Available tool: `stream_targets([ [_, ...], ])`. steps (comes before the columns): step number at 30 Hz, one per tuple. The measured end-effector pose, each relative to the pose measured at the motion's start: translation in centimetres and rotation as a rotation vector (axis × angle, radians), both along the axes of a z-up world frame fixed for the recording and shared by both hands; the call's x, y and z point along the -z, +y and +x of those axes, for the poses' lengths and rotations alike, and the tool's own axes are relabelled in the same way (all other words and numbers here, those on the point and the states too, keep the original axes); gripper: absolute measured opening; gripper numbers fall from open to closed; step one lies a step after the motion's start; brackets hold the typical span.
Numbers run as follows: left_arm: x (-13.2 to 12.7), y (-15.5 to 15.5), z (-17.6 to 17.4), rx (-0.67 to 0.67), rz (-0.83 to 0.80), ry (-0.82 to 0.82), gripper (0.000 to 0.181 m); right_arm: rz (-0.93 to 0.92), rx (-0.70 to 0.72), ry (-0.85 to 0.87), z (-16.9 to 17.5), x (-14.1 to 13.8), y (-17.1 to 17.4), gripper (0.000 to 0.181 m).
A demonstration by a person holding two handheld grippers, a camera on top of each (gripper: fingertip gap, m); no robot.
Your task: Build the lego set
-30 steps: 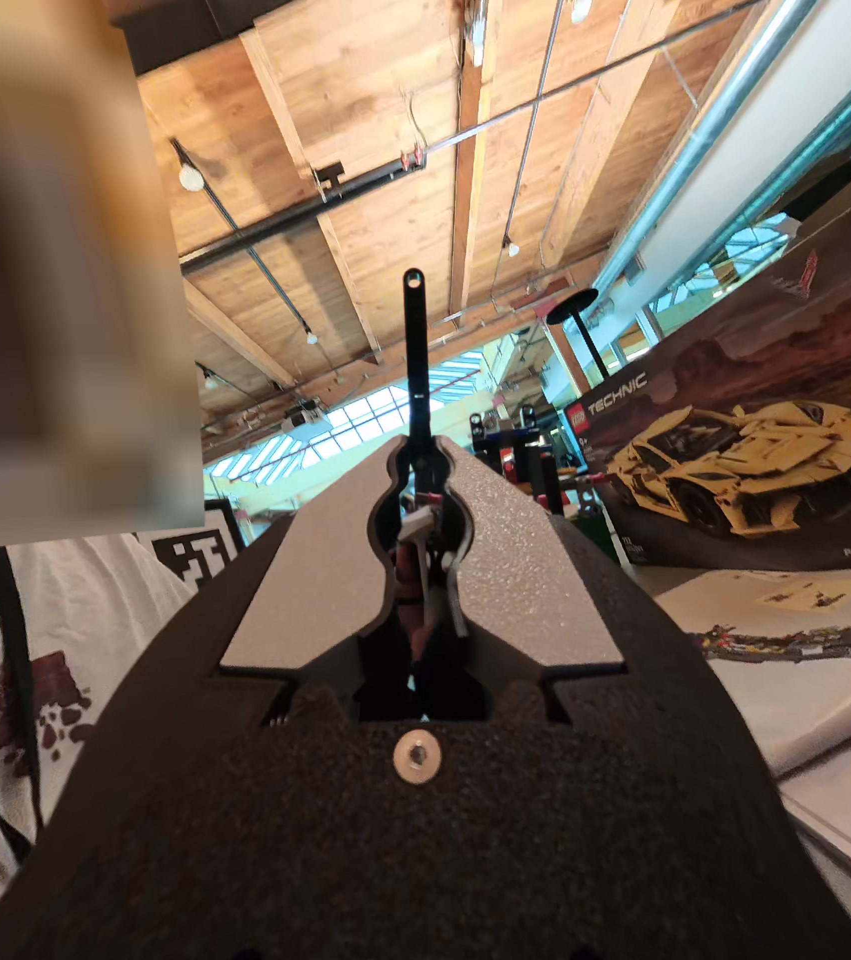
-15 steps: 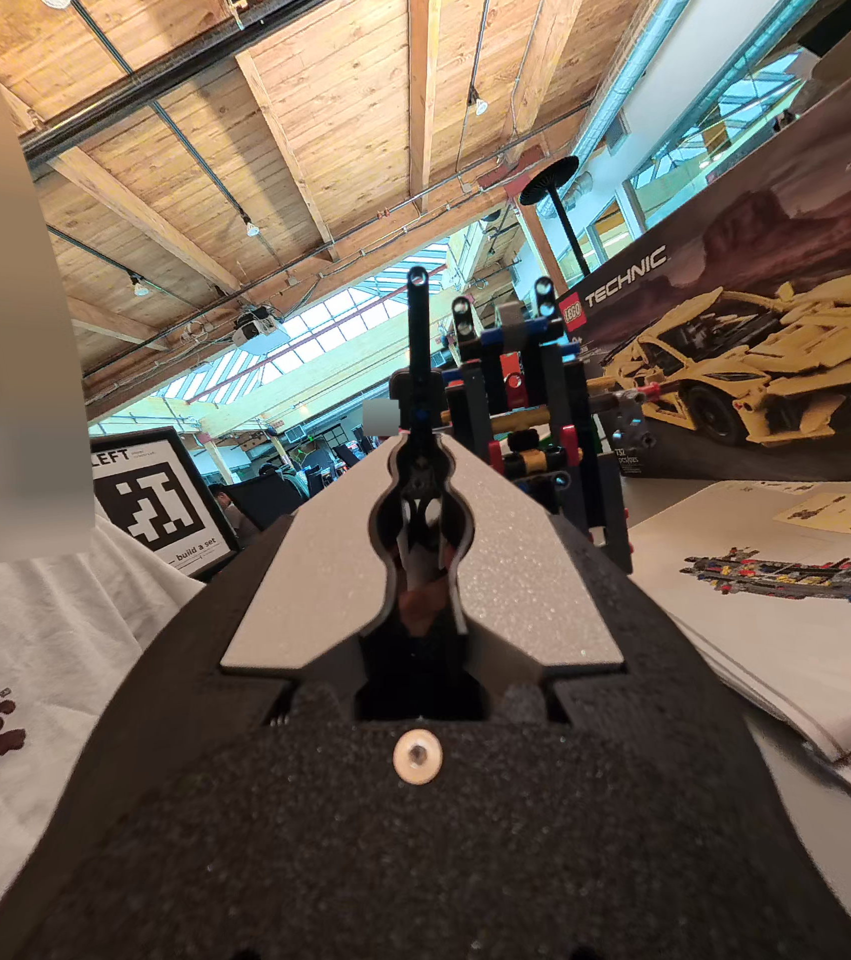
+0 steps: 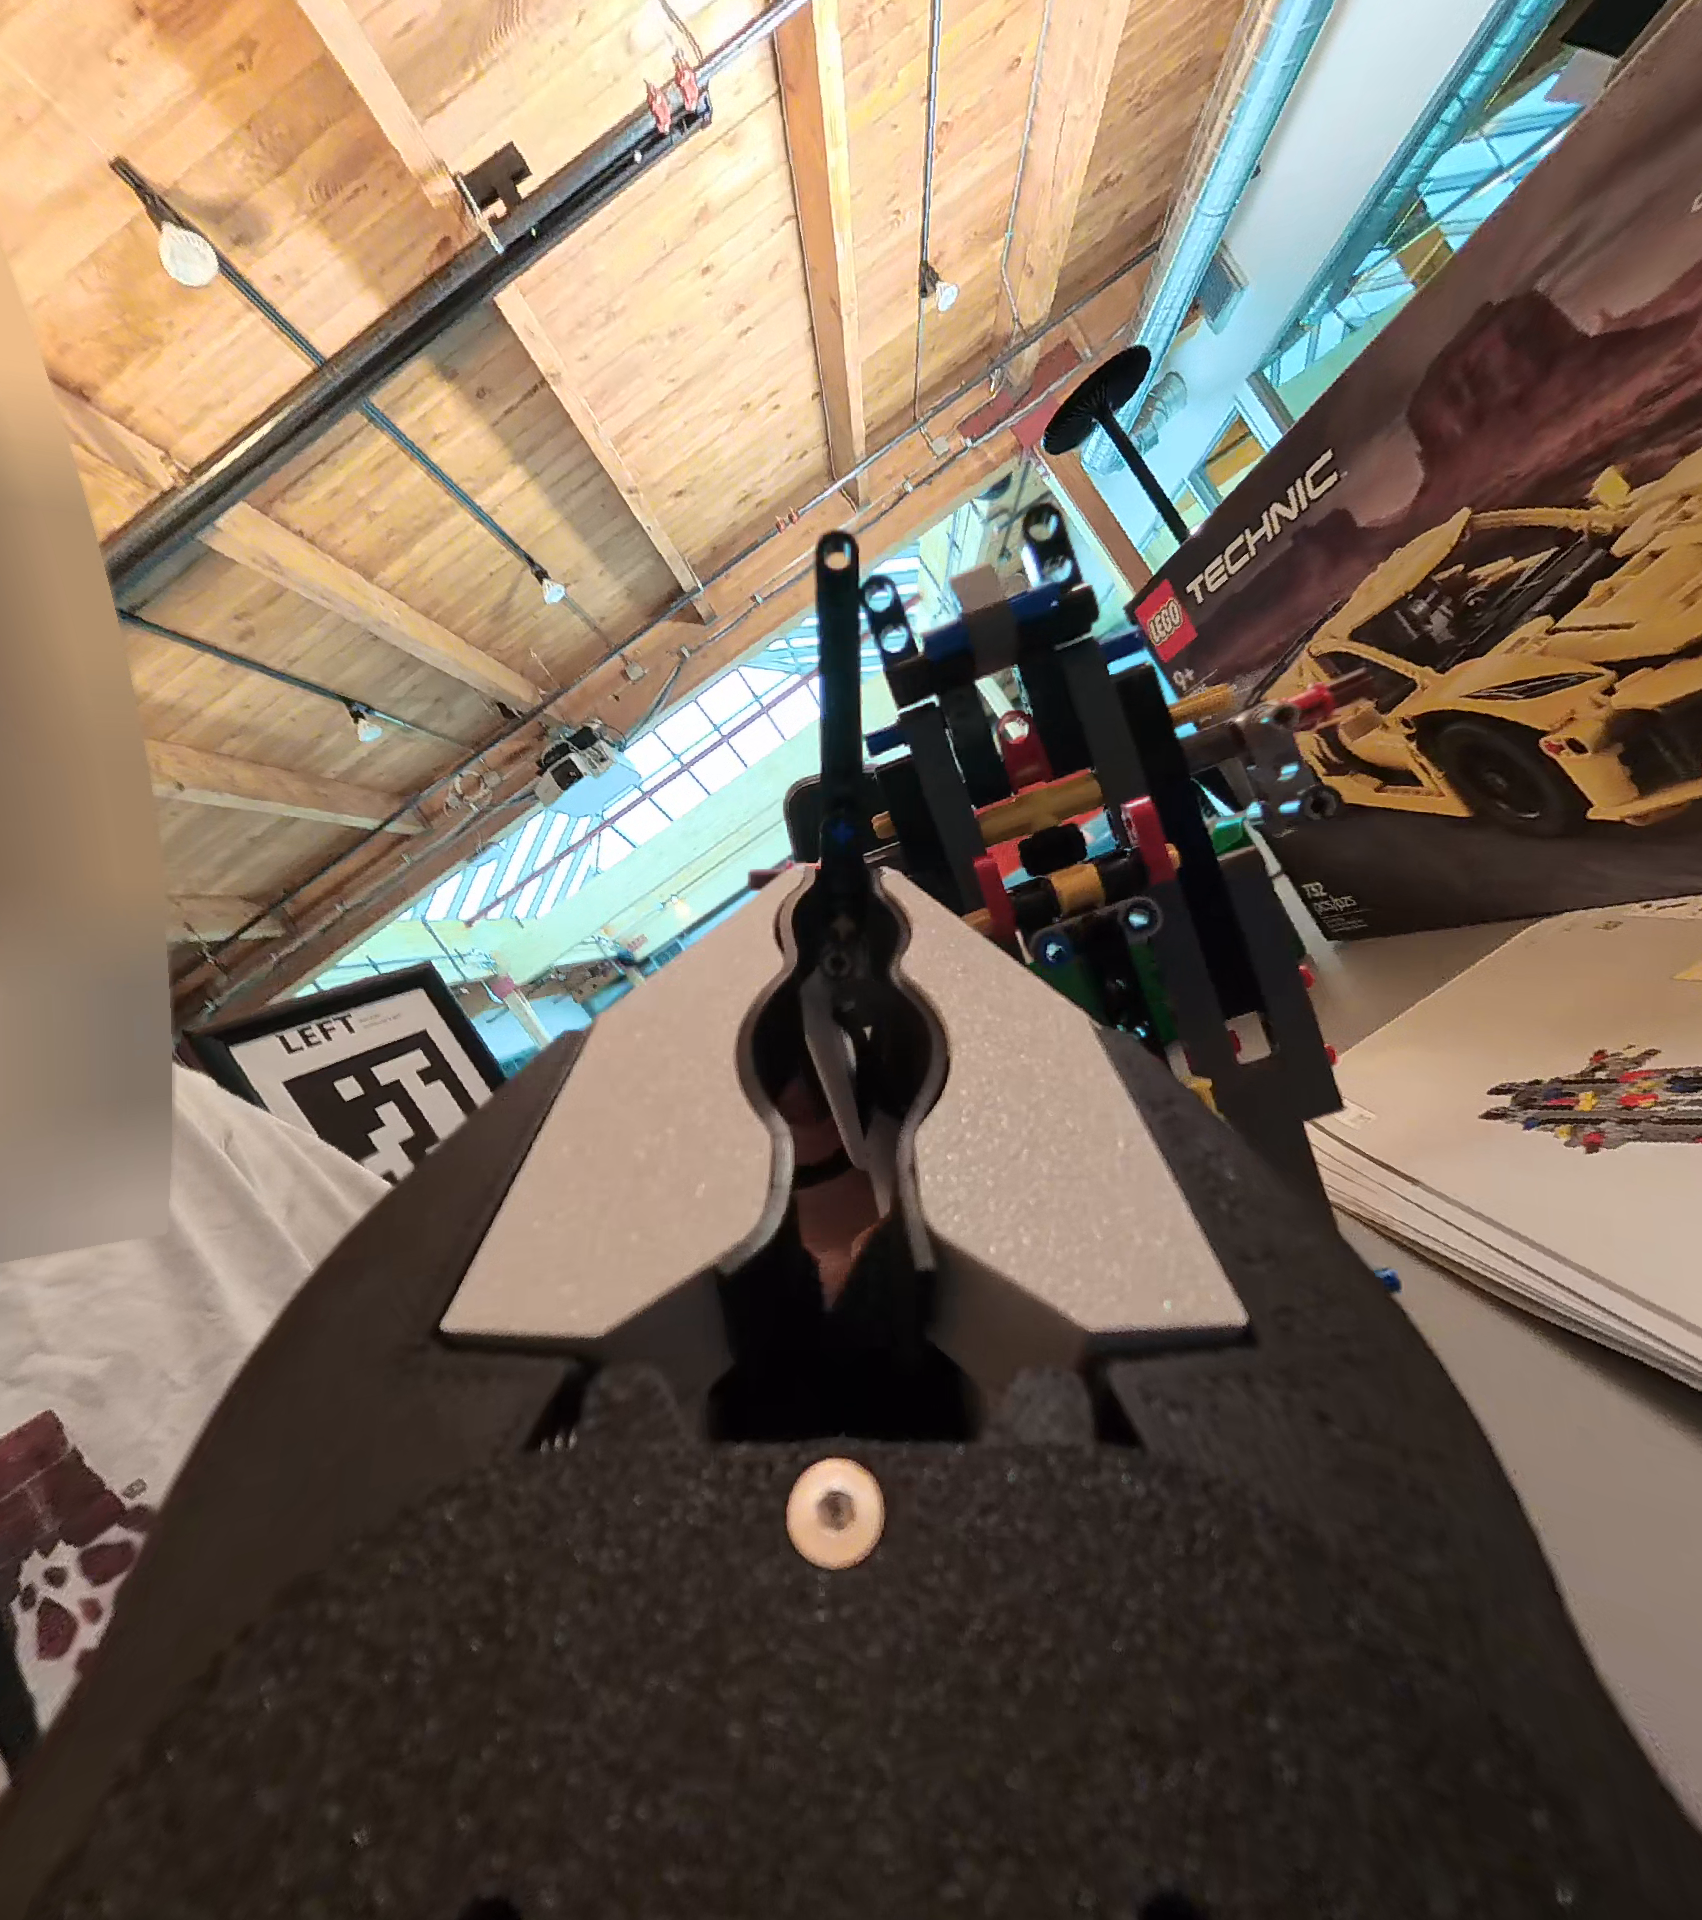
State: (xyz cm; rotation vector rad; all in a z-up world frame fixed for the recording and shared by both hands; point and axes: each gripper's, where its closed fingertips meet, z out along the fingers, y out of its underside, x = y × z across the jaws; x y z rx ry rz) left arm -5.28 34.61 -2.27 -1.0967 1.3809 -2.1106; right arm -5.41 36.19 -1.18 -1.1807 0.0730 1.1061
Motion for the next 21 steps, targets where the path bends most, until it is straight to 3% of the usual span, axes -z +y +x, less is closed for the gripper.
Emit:
stream_targets([
  [6,0.06,-0.01,0.01,-0.012,0.016,0.003,0.007,-0.014,-0.043,0.075,-0.08,0.05,-0.08,0.007],
  [11,0.09,0.06,0.04,-0.018,0.029,0.002,0.007,-0.011,0.016,0.014,-0.03,0.13,0.07,0.007],
  [21,0.20,0.47,0.02,-0.067,0.104,-0.010,0.007,-0.181,-0.118,0.278,-0.05,0.29,0.48,0.006],
])
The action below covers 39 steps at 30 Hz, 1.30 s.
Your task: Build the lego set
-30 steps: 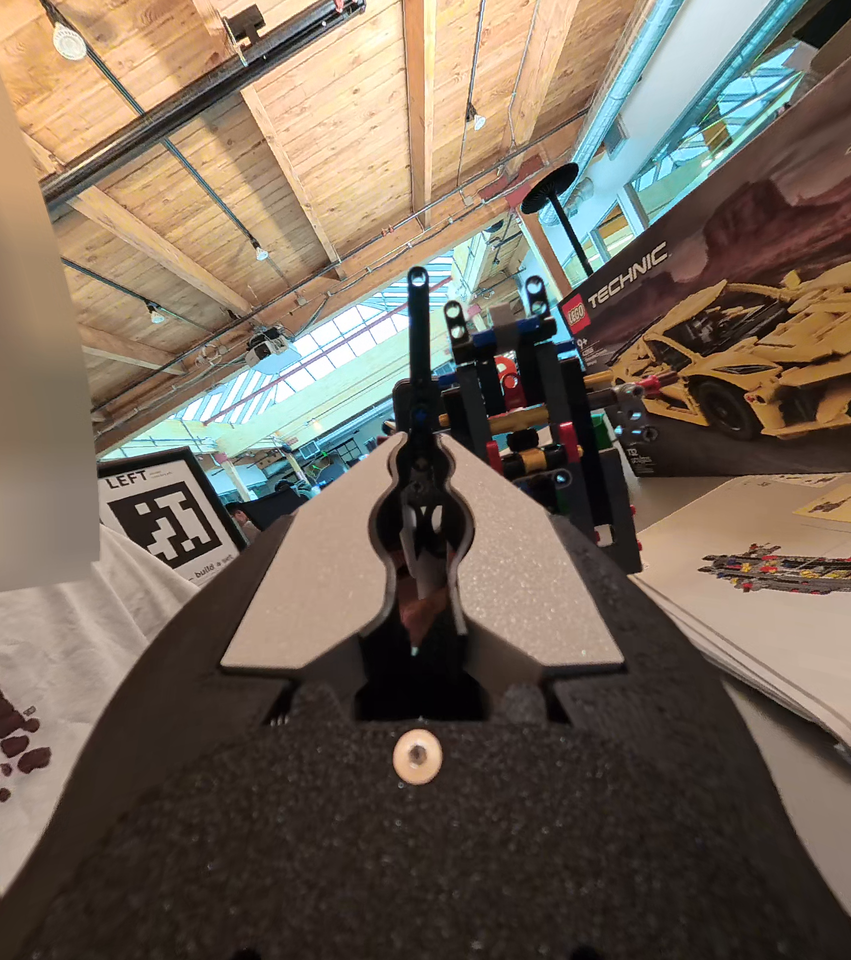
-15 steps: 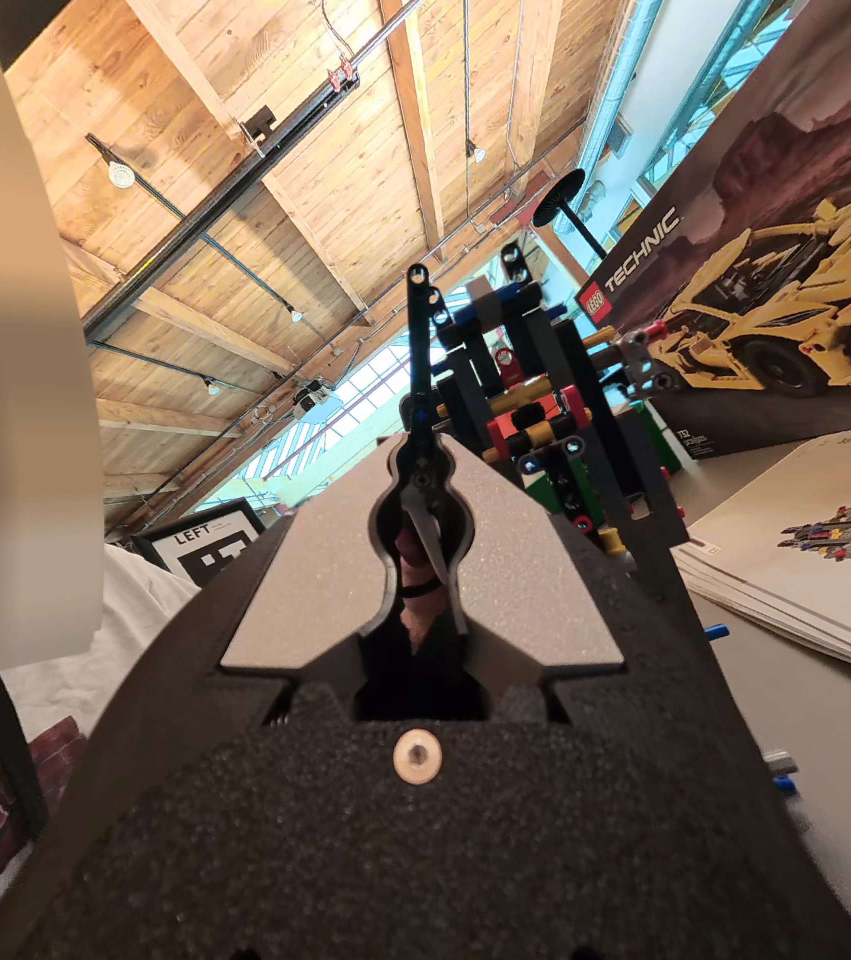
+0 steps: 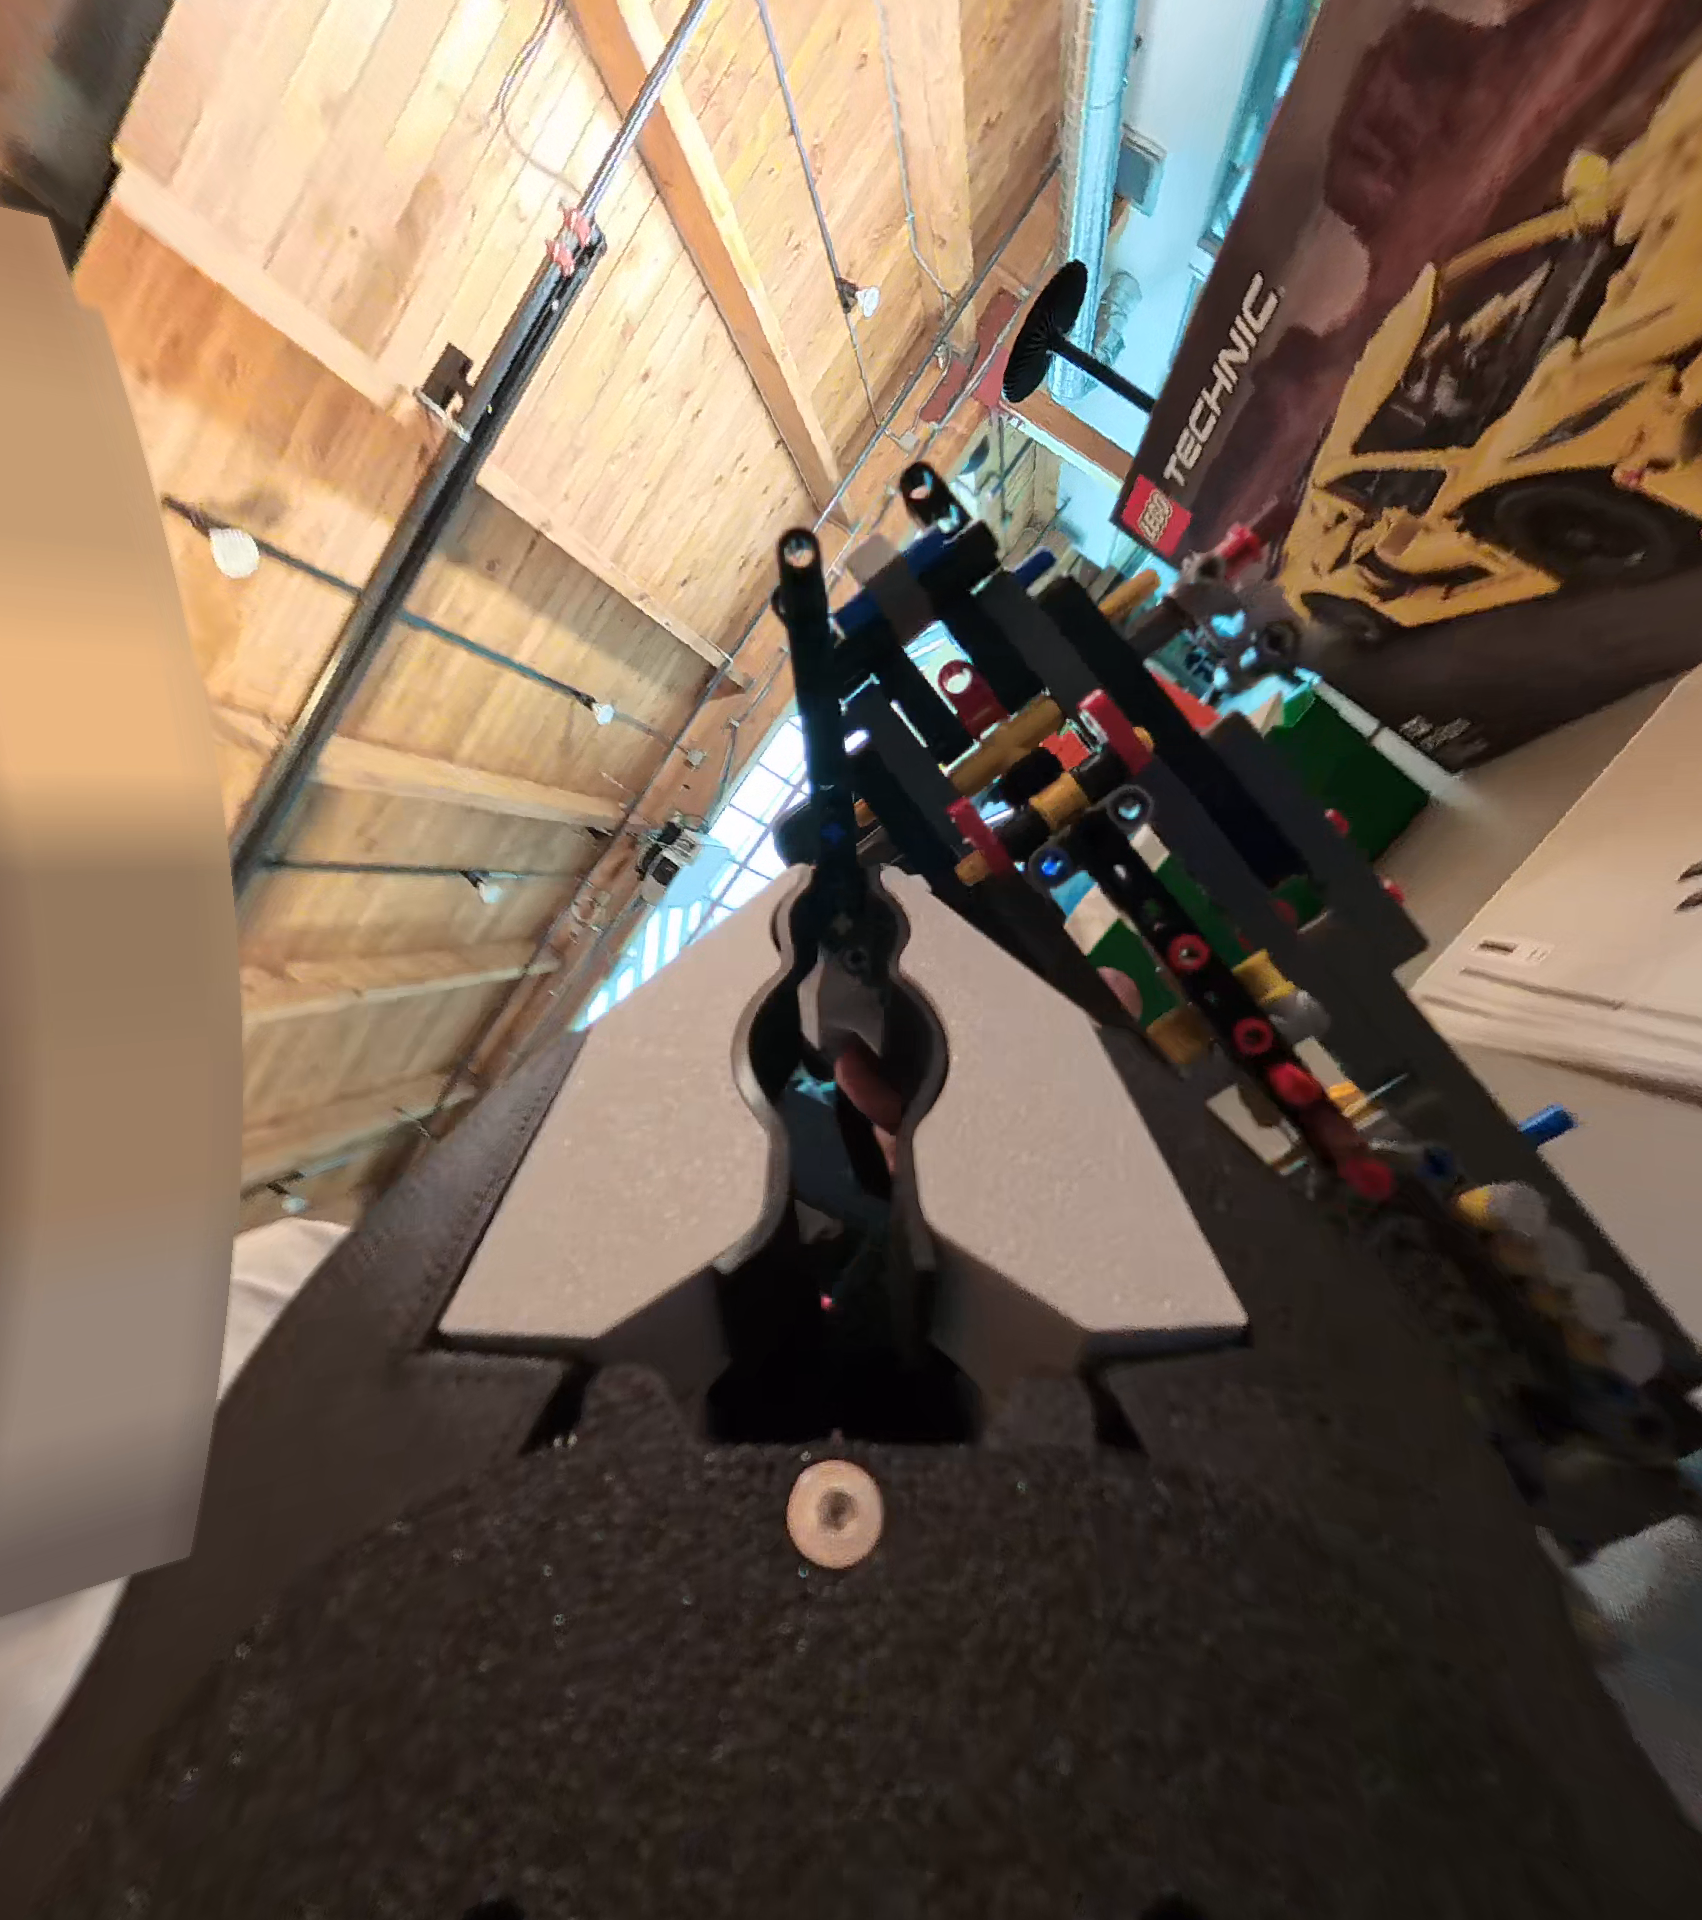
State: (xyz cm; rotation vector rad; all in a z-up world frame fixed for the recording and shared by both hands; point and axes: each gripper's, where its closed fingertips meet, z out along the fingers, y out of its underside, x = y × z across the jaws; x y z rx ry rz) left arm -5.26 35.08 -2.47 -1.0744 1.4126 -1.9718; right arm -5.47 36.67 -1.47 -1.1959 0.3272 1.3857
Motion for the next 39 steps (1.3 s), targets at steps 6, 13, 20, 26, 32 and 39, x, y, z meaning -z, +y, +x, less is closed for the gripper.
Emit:
stream_targets([
  [6,-0.1,0.1,0.0,0.005,-0.014,-0.003,0.007,-0.098,-0.060,0.055,0.0,-0.2,0.0,0.008],
  [13,0.0,-0.1,0.0,-0.010,0.027,-0.020,0.007,-0.135,-0.132,0.133,-0.1,-0.2,-0.2,0.008],
  [20,0.0,0.1,-0.1,-0.009,0.027,-0.035,0.007,-0.183,-0.163,0.206,0.7,0.4,-0.5,0.007],
  [26,0.7,-1.3,-0.1,-0.009,0.135,-0.044,0.007,-0.225,-0.185,0.184,0.4,0.6,-0.6,0.006],
  [32,0.8,-1.8,0.0,-0.019,0.172,-0.056,0.007,-0.267,-0.230,0.192,0.1,0.9,-1.0,0.006],
  [39,1.0,-2.0,0.0,-0.031,0.215,-0.073,0.007,-0.319,-0.263,0.165,0.1,1.4,-1.8,0.006],
])
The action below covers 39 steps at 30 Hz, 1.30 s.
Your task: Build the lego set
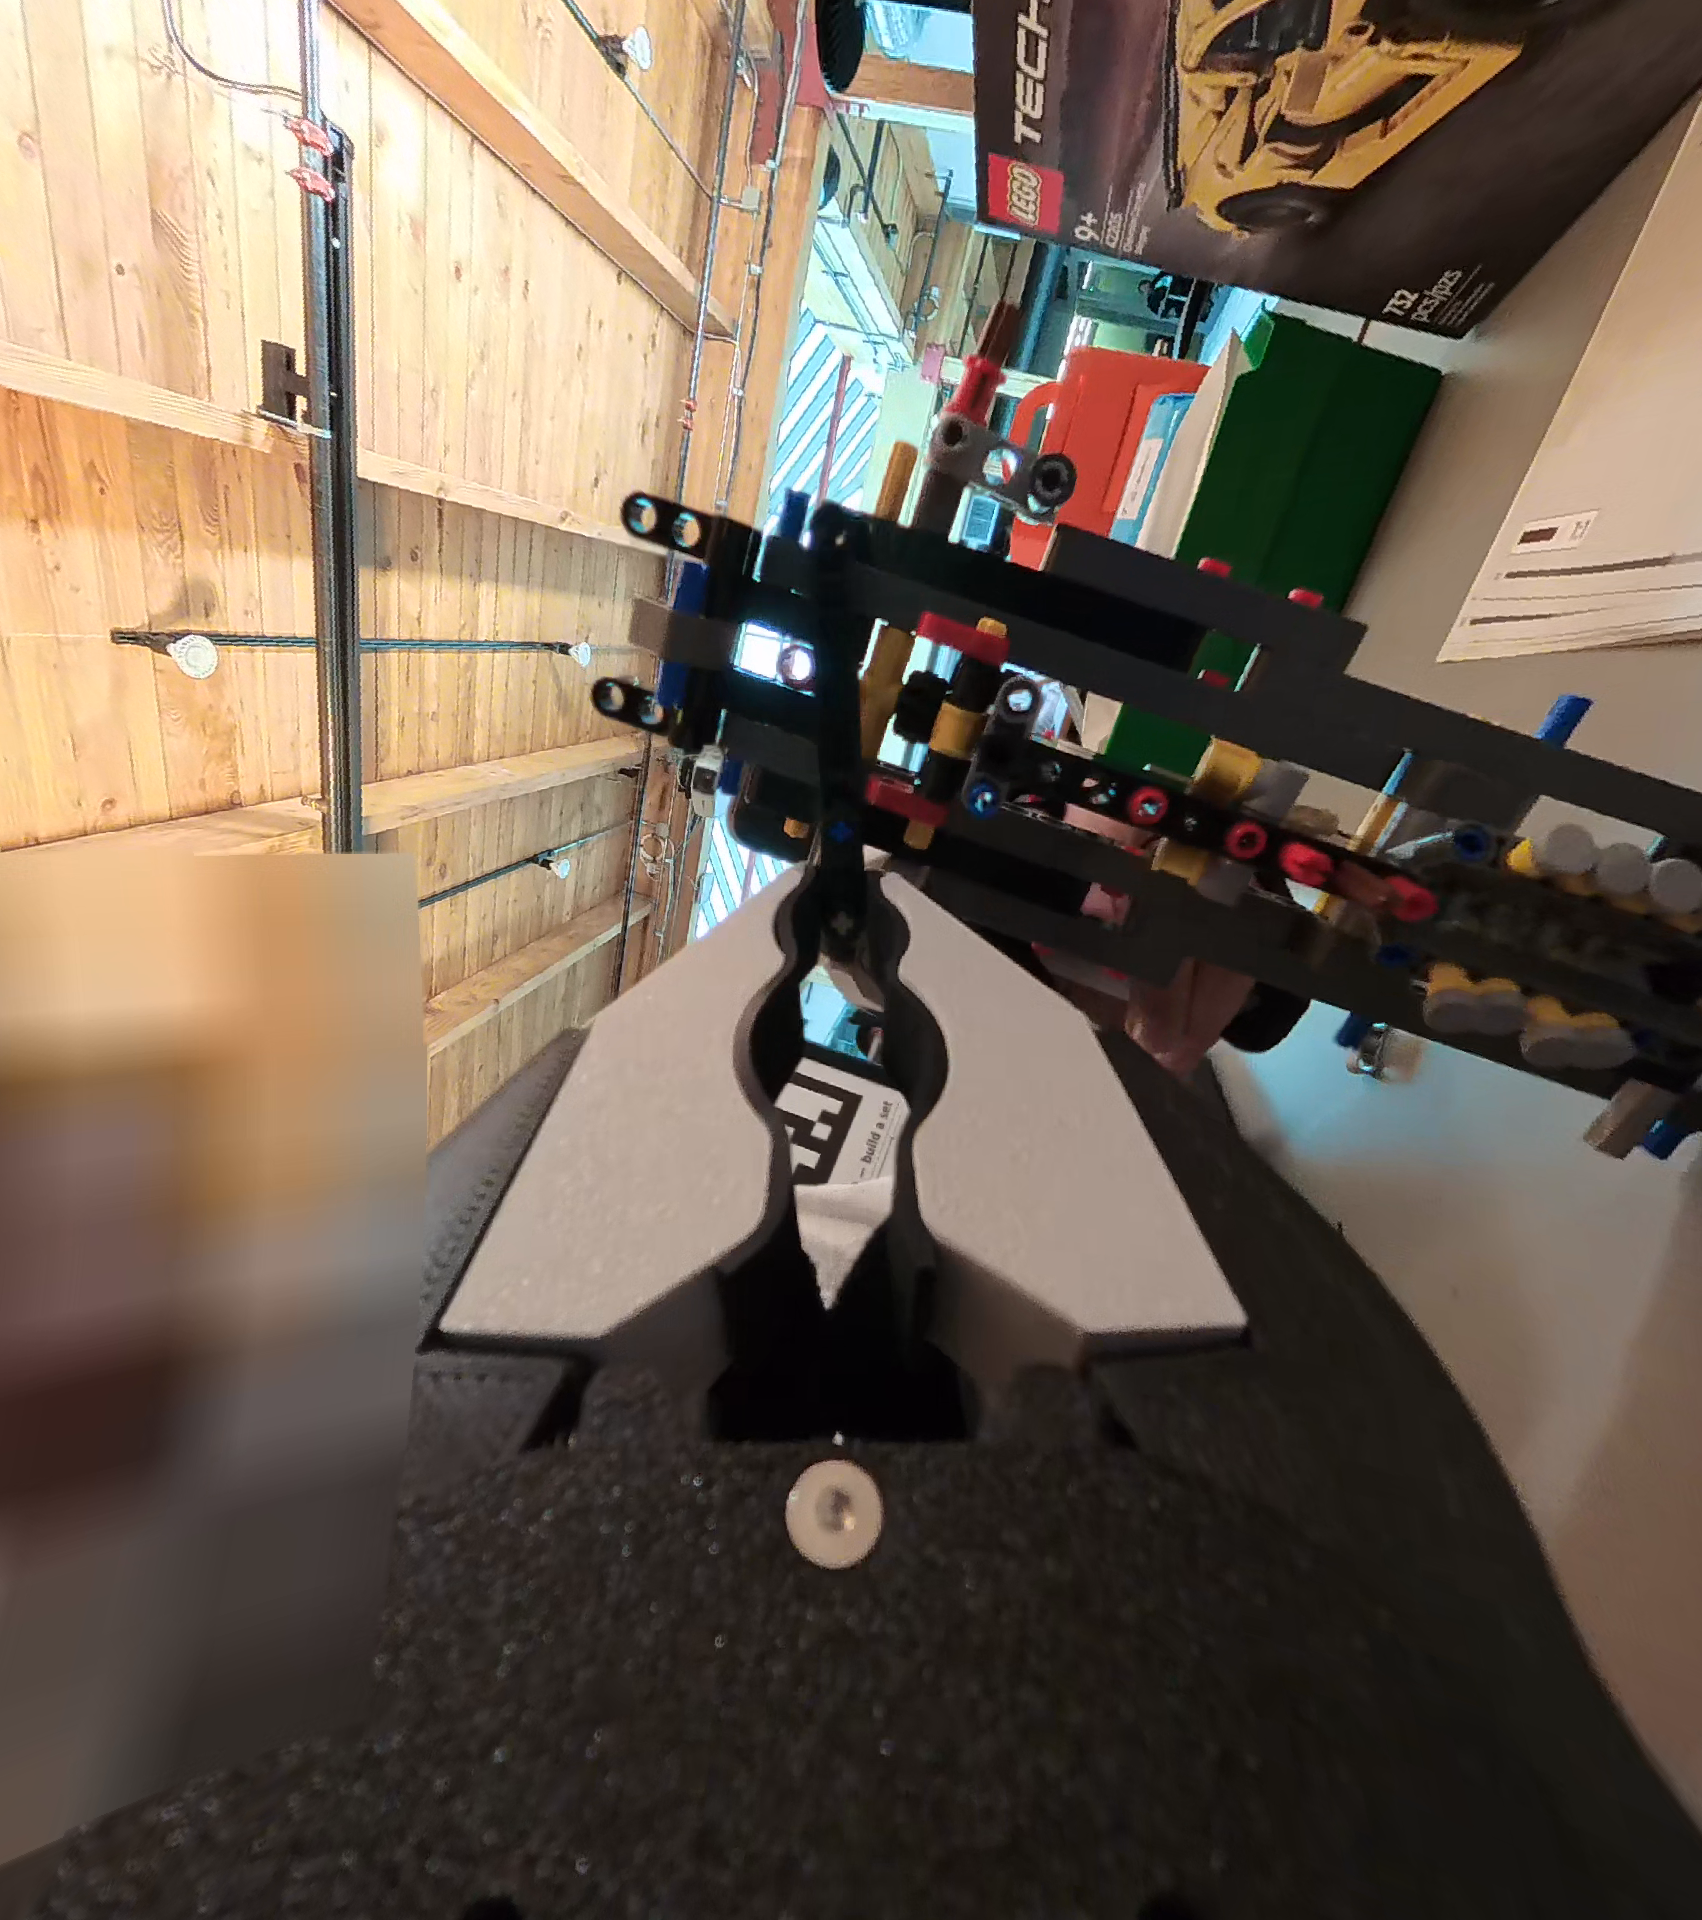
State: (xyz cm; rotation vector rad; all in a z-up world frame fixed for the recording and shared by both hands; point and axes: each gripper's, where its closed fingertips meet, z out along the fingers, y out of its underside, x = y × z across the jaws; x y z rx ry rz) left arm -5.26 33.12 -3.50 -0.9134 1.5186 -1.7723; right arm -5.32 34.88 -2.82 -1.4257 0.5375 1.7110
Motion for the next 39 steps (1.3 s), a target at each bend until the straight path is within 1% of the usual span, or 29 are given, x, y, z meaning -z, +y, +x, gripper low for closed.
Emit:
stream_targets([
  [5,0.3,-0.3,0.1,-0.046,0.117,-0.036,0.007,-0.015,-0.024,-0.005,0.1,0.1,-0.9,0.006],
  [11,0.7,-0.6,0.4,-0.113,0.256,-0.113,0.007,-0.026,-0.023,0.077,0.3,0.4,-1.4,0.007],
  [21,0.9,-0.9,0.7,-0.141,0.325,-0.156,0.006,-0.048,-0.049,0.163,0.6,0.6,-1.9,0.007],
  [24,0.7,-0.8,0.5,-0.139,0.317,-0.163,0.007,-0.047,-0.050,0.149,0.5,0.4,-1.9,0.007],
  [26,0.5,-0.7,0.4,-0.141,0.316,-0.172,0.007,-0.048,-0.026,0.128,0.8,0.4,-1.7,0.006],
  [27,0.3,-0.5,0.3,-0.146,0.317,-0.175,0.007,-0.054,-0.004,0.079,1.0,0.8,-1.6,0.007],
  [29,0.0,0.0,0.2,-0.151,0.294,-0.174,0.007,-0.113,0.011,-0.133,1.0,2.9,-1.6,0.006],
  [31,-0.3,0.5,0.2,-0.160,0.267,-0.165,0.007,-0.191,0.020,-0.490,1.7,6.2,-2.2,0.007],
  [32,-0.3,0.7,0.2,-0.167,0.262,-0.160,0.007,-0.203,-0.001,-0.661,2.0,7.3,-3.0,0.007],
  [33,-0.2,0.9,0.3,-0.175,0.262,-0.154,0.007,-0.223,-0.029,-0.834,2.3,8.4,-3.9,0.007],
  [35,0.1,1.1,0.6,-0.187,0.262,-0.138,0.007,-0.287,-0.134,-1.185,3.0,11.3,-6.1,0.007],
  [36,0.2,1.2,0.6,-0.188,0.260,-0.131,0.007,-0.322,-0.180,-1.328,3.5,12.5,-7.2,0.007],
  [37,0.3,1.2,0.7,-0.186,0.259,-0.125,0.007,-0.340,-0.255,-1.421,3.4,13.5,-8.4,0.007],
  [39,0.4,1.1,0.8,-0.185,0.258,-0.118,0.007,-0.405,-0.376,-1.554,3.7,15.3,-10.4,0.007],
])
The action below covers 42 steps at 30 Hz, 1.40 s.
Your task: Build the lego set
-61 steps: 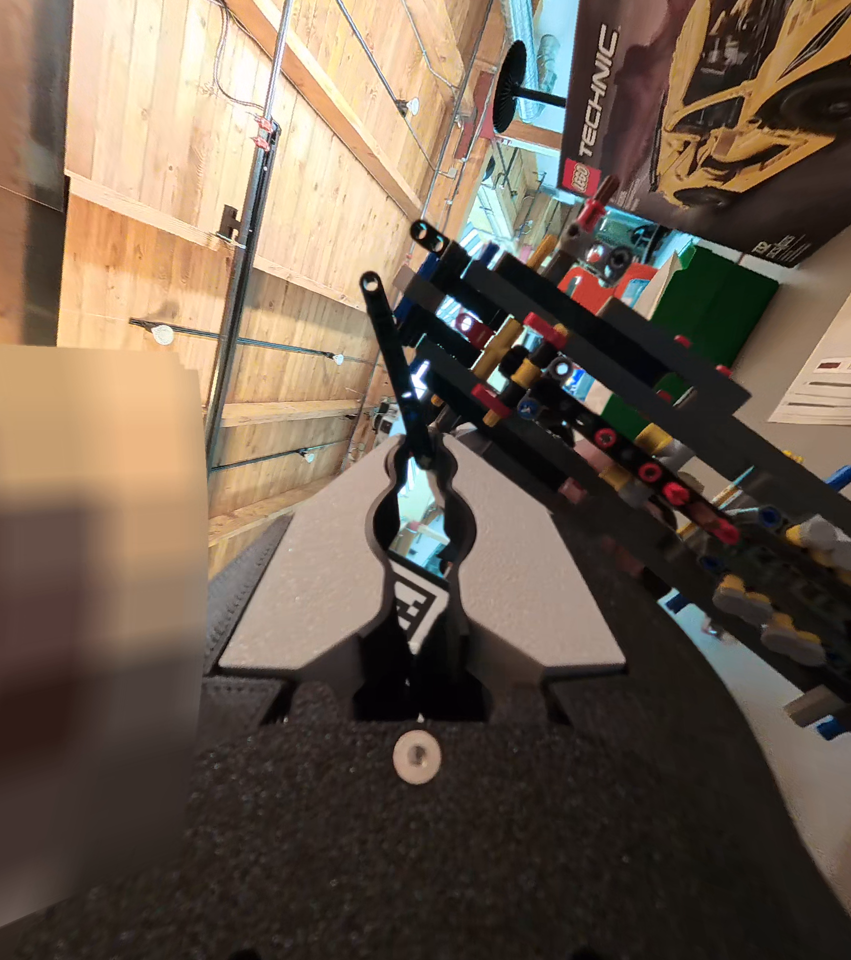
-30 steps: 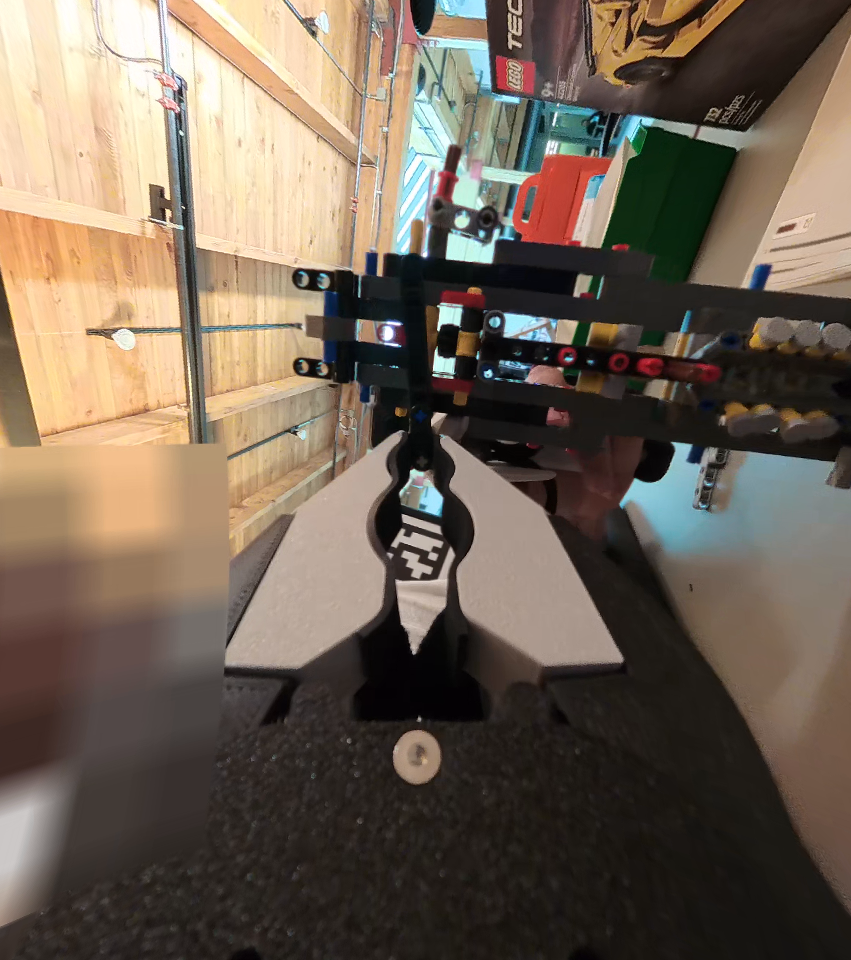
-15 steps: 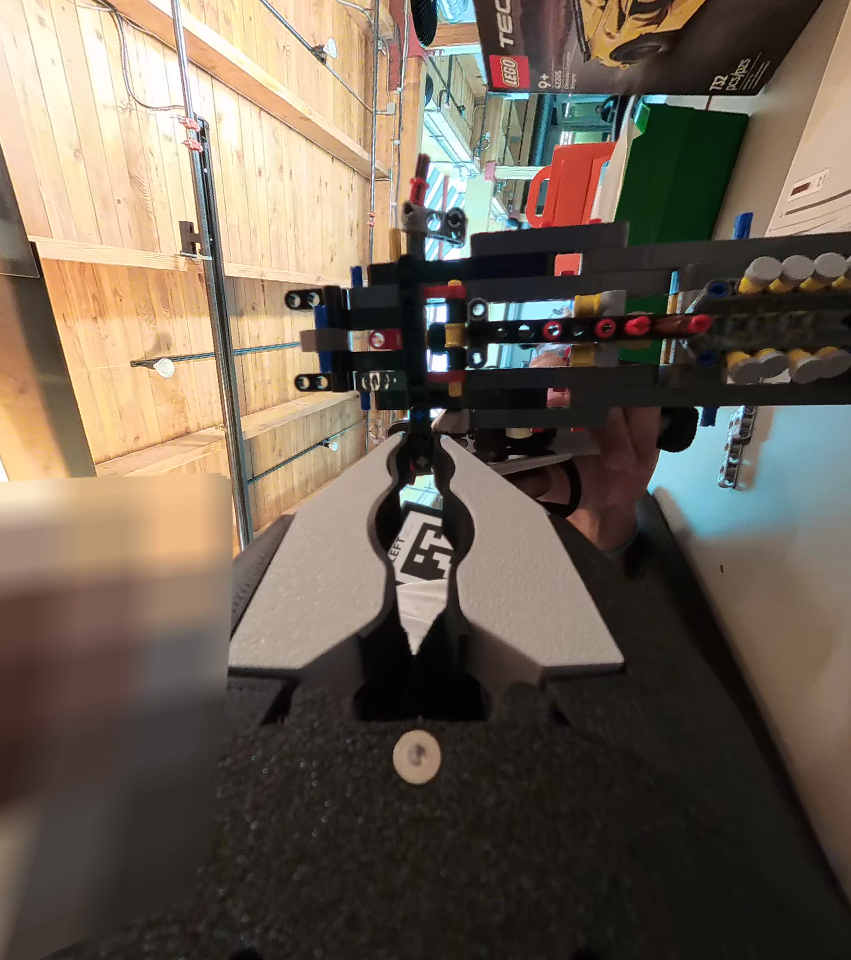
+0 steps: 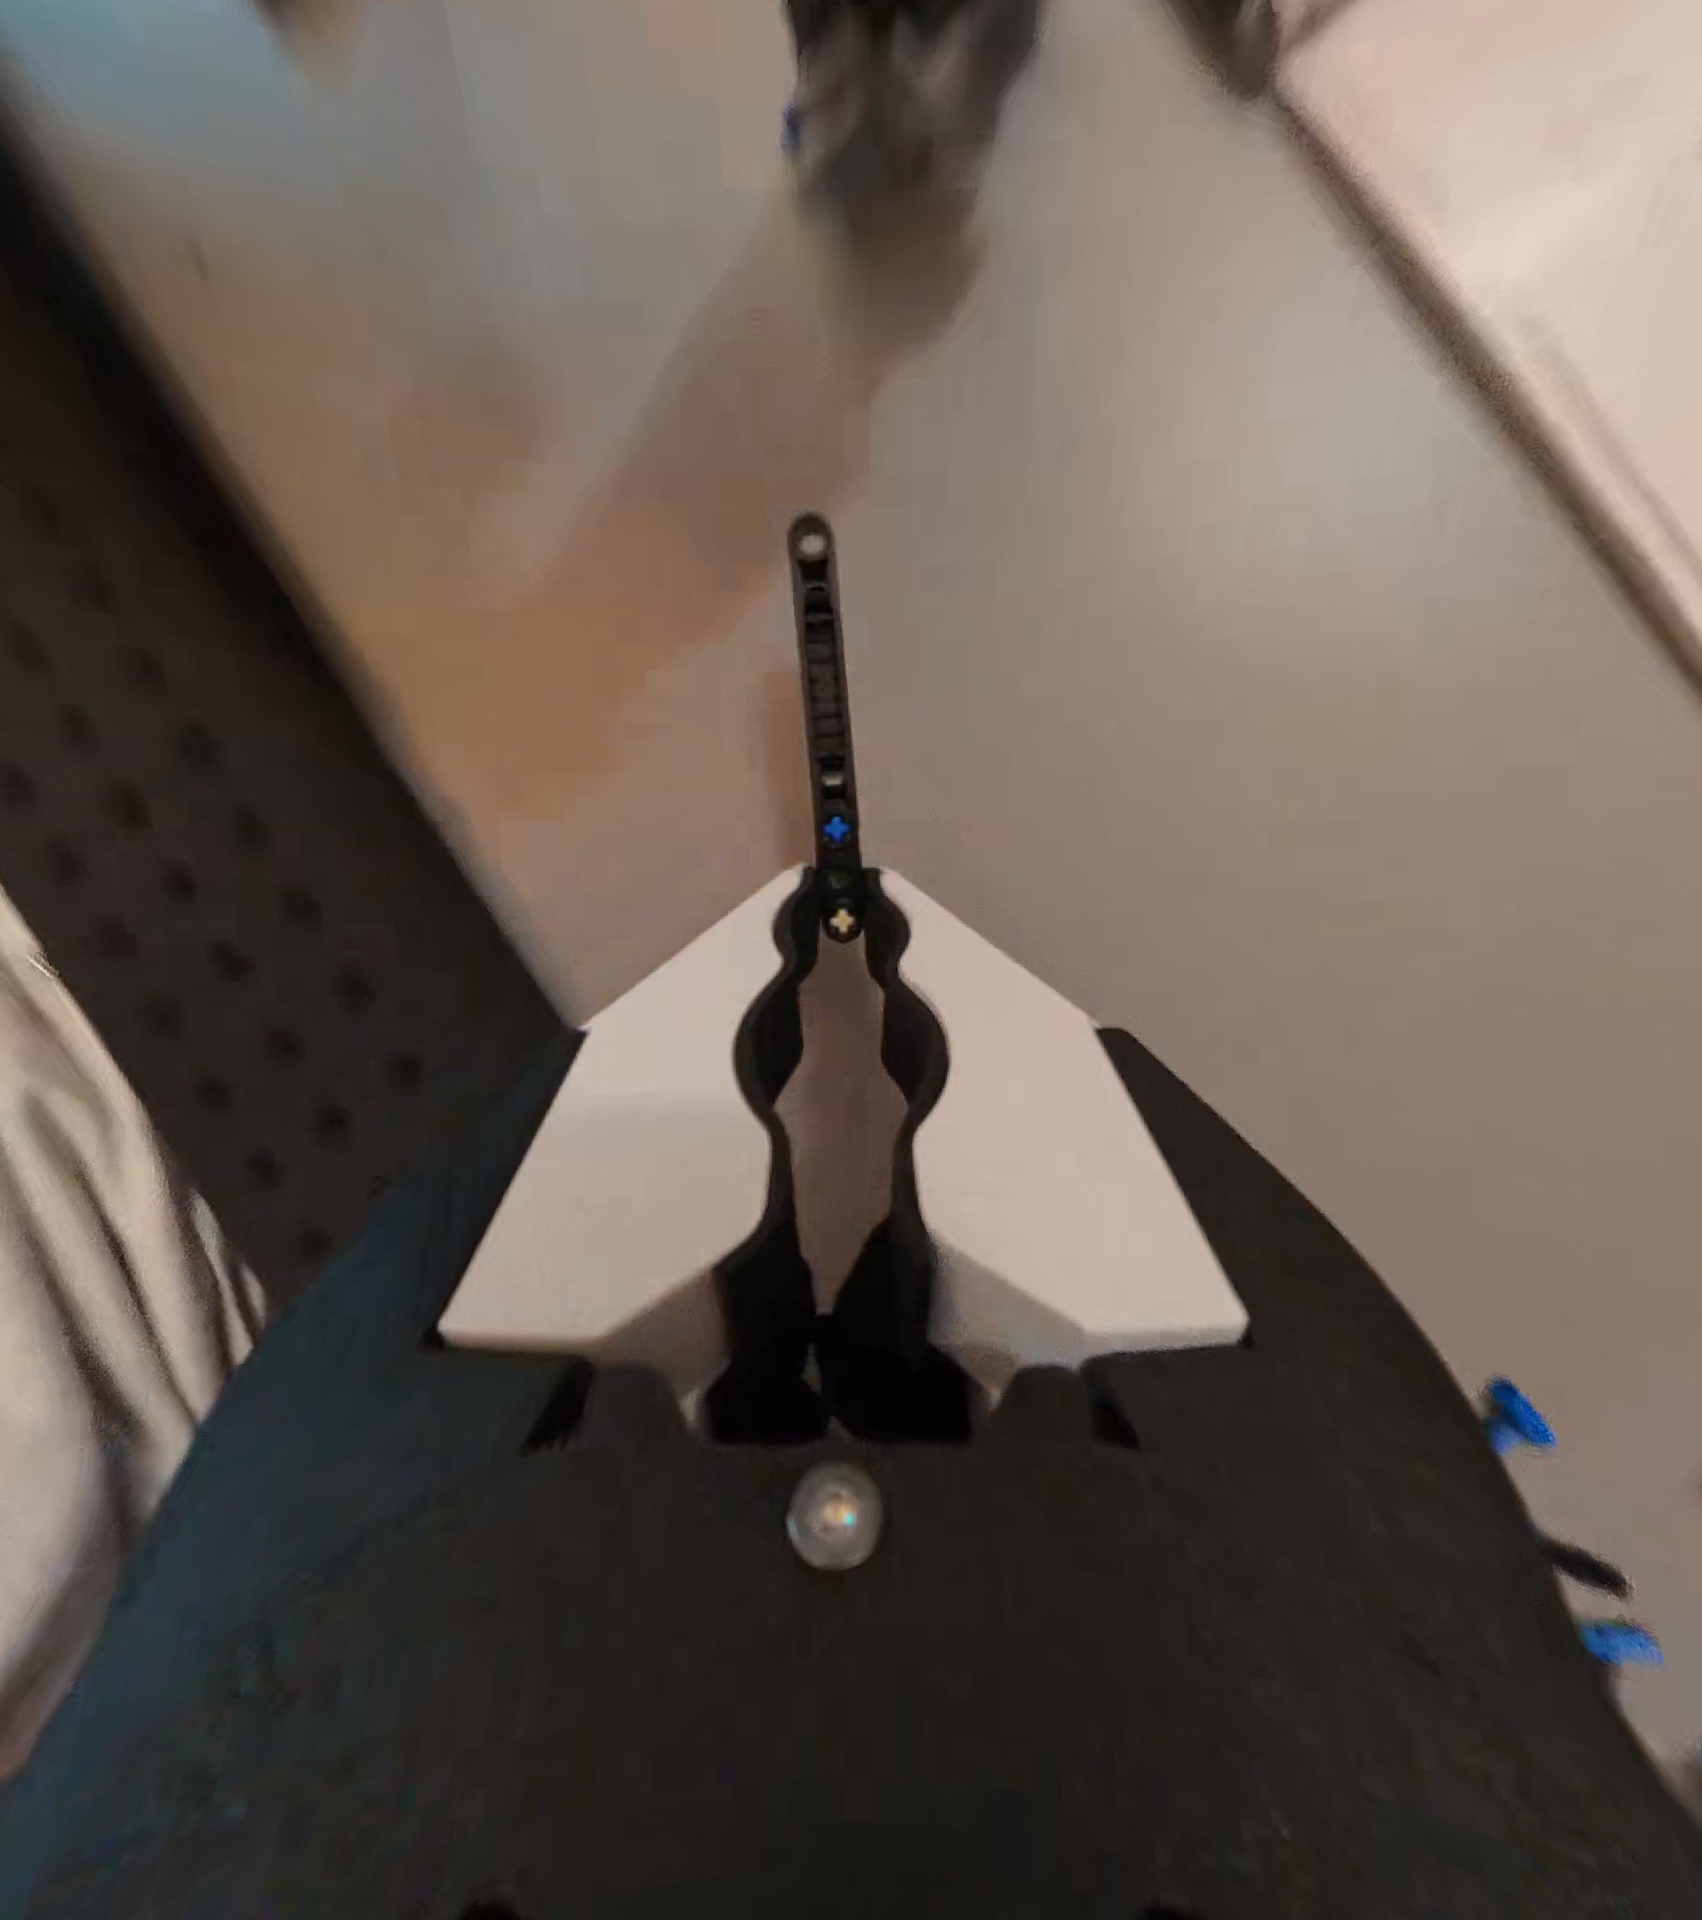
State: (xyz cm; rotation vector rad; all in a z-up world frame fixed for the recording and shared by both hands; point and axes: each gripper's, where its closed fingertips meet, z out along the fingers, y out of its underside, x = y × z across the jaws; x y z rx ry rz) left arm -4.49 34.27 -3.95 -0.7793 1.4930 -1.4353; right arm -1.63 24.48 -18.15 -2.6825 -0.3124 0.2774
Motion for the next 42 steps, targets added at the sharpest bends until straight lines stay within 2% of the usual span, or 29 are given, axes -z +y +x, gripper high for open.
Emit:
stream_targets([
  [2,0.1,-0.1,0.0,0.000,0.006,0.004,0.007,-0.094,-0.069,-0.101,0.2,1.4,-1.7,0.007],
  [7,0.2,0.2,0.1,-0.007,0.005,0.013,0.007,-0.177,-0.129,-0.117,0.0,2.6,-3.1,0.012],
  [10,0.2,0.3,0.1,-0.005,-0.005,0.016,0.007,-0.161,-0.133,-0.091,-0.3,2.0,-3.0,0.018],
  [16,0.2,0.3,0.1,-0.002,-0.008,0.022,0.007,-0.140,-0.174,-0.154,0.0,1.5,-2.8,0.019],
  [21,0.2,0.3,0.0,-0.002,-0.007,0.026,0.007,-0.153,-0.190,-0.189,0.3,2.0,-2.5,0.007],
  [26,0.1,0.6,0.0,-0.003,-0.026,0.034,0.007,-0.115,-0.161,-0.184,1.1,1.2,-2.1,0.007],
  [28,0.0,0.7,-0.1,0.007,-0.052,0.037,0.007,0.004,-0.104,-0.078,1.2,-1.0,-0.9,0.007],
  [30,-0.5,0.7,-0.3,0.033,-0.106,0.031,0.007,0.181,-0.009,0.136,1.0,-4.8,1.0,0.006],
  [33,-1.5,0.6,-0.8,0.078,-0.171,-0.011,0.006,0.589,0.109,0.586,-0.2,-13.4,4.1,0.006],
  [35,-2.2,0.2,-1.3,0.120,-0.207,-0.037,0.006,0.805,0.157,0.868,-0.9,-17.3,5.5,0.006],
  [38,-2.8,-0.2,-1.7,0.176,-0.280,-0.053,0.007,0.885,0.163,1.098,-3.2,-18.2,7.3,0.006],
  [42,-3.1,-0.3,-2.0,0.234,-0.366,-0.047,0.007,0.978,0.178,1.035,-4.1,-17.8,8.7,0.007],
])
